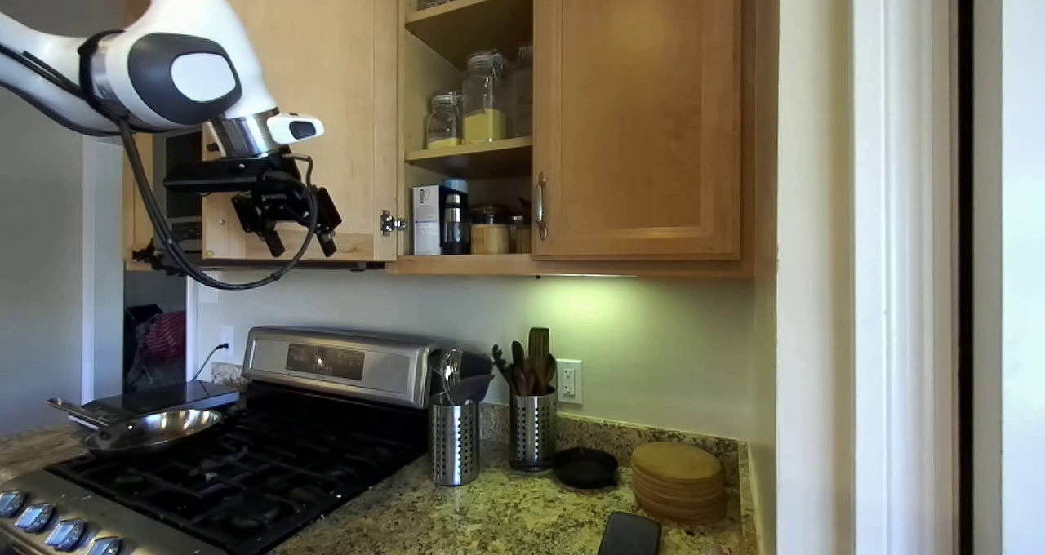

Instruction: Close the open upper cabinet

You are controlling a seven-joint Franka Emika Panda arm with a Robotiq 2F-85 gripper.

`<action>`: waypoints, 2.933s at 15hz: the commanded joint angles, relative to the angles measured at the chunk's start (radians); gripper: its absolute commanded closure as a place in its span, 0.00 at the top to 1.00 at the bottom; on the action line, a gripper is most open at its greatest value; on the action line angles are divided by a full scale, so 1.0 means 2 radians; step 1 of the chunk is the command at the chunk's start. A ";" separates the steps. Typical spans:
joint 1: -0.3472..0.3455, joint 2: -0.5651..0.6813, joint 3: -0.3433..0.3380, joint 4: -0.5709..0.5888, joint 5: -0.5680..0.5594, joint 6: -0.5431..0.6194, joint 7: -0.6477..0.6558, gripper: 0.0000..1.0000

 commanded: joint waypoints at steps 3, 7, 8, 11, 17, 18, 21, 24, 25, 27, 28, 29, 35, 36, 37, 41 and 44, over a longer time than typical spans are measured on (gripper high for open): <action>0.025 -0.042 -0.012 -0.003 0.026 -0.005 -0.038 1.00; 0.048 -0.061 -0.013 -0.003 0.053 -0.004 -0.058 1.00; 0.055 -0.063 -0.012 -0.002 0.060 -0.004 -0.063 1.00; 0.078 -0.074 -0.006 0.008 0.081 -0.013 -0.070 1.00; 0.110 -0.076 0.009 0.026 0.095 -0.001 -0.072 1.00; 0.107 -0.072 0.017 0.029 0.091 0.007 -0.067 1.00; 0.104 -0.064 0.032 0.035 0.085 0.027 -0.060 1.00; 0.100 -0.052 0.047 0.039 0.080 0.049 -0.050 1.00; 0.102 -0.049 0.049 0.039 0.081 0.056 -0.050 1.00; 0.097 -0.039 0.059 0.042 0.075 0.071 -0.042 1.00; 0.096 -0.034 0.063 0.043 0.073 0.078 -0.038 1.00; 0.096 -0.030 0.066 0.043 0.071 0.085 -0.037 1.00; 0.047 -0.018 0.102 0.044 0.013 0.131 0.017 1.00; 0.027 -0.021 0.112 0.043 -0.009 0.139 0.038 1.00; 0.012 -0.022 0.120 0.043 -0.026 0.142 0.055 1.00; -0.032 -0.025 0.142 0.048 -0.078 0.139 0.107 1.00; -0.043 -0.029 0.148 0.047 -0.095 0.135 0.126 1.00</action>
